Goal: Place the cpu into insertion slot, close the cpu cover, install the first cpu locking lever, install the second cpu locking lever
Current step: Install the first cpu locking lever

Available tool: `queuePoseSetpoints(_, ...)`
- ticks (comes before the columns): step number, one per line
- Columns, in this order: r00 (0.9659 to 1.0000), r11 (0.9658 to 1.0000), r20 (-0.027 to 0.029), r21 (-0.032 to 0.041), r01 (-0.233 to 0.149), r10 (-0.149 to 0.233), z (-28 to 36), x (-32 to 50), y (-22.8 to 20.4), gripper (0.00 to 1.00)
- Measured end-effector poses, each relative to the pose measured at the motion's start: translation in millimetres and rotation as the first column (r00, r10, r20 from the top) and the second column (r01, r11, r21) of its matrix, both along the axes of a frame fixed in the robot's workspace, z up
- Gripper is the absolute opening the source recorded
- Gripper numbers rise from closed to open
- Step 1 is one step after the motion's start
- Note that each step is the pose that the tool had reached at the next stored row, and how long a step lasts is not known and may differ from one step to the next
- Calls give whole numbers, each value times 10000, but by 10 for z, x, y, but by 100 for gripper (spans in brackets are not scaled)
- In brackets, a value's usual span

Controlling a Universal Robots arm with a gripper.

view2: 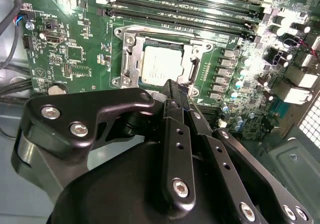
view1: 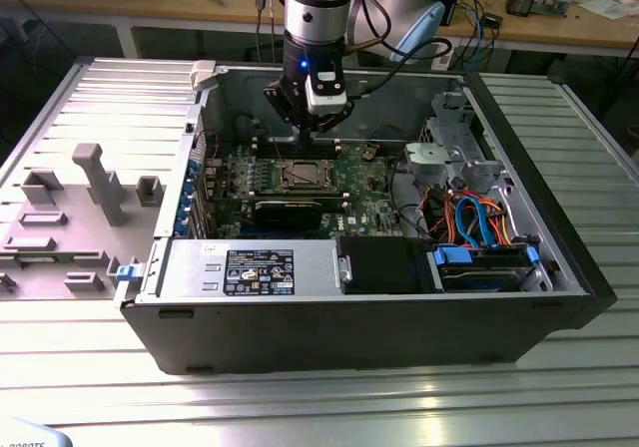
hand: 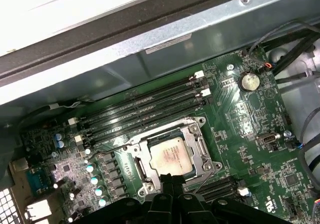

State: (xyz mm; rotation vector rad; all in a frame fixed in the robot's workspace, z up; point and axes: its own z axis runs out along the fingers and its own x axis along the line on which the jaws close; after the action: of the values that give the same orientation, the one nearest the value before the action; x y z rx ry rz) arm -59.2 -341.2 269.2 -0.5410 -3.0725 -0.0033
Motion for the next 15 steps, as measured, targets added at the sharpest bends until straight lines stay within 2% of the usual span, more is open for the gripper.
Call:
queuePoseSetpoints(1, 10000, 10000, 25, 0, -6, 6, 0, -5, 0, 11)
queuePoseSetpoints(2, 9999, 10000, 151, 3, -69, 68, 0, -7, 0, 11)
queuePoseSetpoints(3, 9995, 9999, 303, 1, -118, 118, 0, -7, 0, 11)
queuePoseSetpoints(4, 9990, 9999, 423, 0, -149, 149, -1, -7, 0, 11)
queuePoseSetpoints(5, 9981, 9998, 579, -2, -201, 201, -3, -8, 0, 11)
queuePoseSetpoints(6, 9975, 9995, 633, -3, -310, 310, -12, -7, 1, 11)
queuePoseSetpoints(8, 9961, 9981, 636, -5, -611, 610, -32, -8, 1, 11)
queuePoseSetpoints(10, 9917, 9937, 636, -5, -1120, 1118, -47, -8, 1, 11)
queuePoseSetpoints(12, 9879, 9899, 636, -5, -1420, 1417, -52, -19, 0, 11)
queuePoseSetpoints(15, 9872, 9892, 637, -3, -1463, 1460, -56, -89, 1, 11)
